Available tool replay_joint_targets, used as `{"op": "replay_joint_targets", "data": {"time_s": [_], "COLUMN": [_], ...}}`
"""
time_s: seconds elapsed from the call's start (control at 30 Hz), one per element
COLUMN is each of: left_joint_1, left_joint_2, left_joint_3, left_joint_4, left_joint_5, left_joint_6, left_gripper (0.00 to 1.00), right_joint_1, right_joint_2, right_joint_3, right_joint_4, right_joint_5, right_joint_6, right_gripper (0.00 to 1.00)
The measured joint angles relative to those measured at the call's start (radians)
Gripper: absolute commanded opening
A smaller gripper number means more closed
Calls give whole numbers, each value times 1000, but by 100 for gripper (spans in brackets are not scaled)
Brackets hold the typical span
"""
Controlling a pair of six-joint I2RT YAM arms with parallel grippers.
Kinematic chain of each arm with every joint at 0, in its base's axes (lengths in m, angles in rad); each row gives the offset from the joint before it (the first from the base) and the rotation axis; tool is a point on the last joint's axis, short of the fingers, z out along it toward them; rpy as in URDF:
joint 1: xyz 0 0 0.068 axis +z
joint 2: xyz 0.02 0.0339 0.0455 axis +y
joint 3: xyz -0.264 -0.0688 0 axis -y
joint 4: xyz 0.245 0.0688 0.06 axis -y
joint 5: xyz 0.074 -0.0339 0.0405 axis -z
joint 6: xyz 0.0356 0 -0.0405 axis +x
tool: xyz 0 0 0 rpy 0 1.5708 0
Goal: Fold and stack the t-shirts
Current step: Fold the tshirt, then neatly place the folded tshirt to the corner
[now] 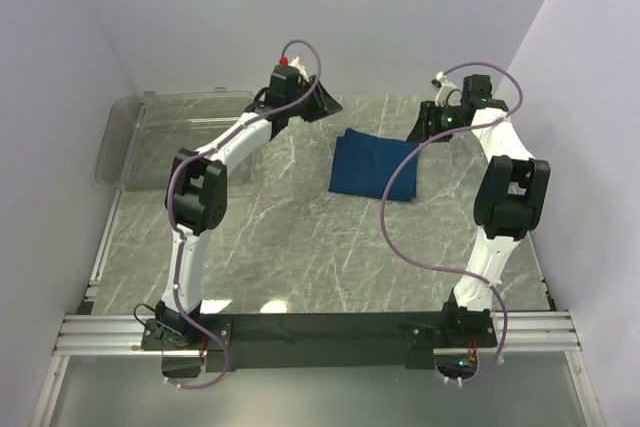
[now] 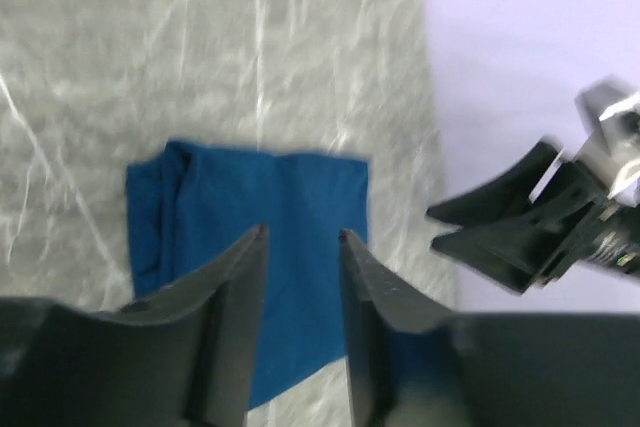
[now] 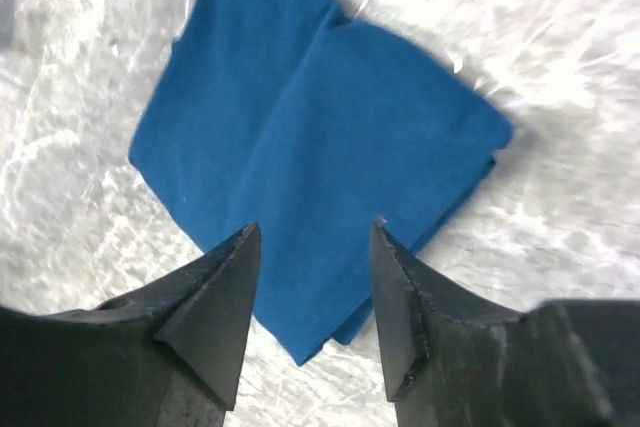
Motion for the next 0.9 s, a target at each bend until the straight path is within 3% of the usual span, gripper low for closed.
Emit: {"op": "replay_joint_targets", "data": {"time_s": [0.27, 0.63, 0.77, 0.9], "left_joint_1": [-45, -49, -51, -51], "left_joint_2": [58, 231, 238, 238], "left_joint_3": [-62, 62, 68, 68], "left_joint_4": [-114, -192, -186, -183], "left_joint_5": [11, 34, 55, 74], "left_joint_6": [81, 105, 101, 96], "left_gripper": [48, 48, 44, 31], "right_joint_1": [20, 20, 20, 20], "right_joint_2": [2, 2, 2, 2], "right_joint_3": [-98, -106, -106, -115], "right_joint_4": [-7, -1, -1, -1], "right_joint_5": [31, 60, 64, 68], "right_joint_6": [0, 4, 4, 4], "right_gripper": [60, 60, 60, 60]}}
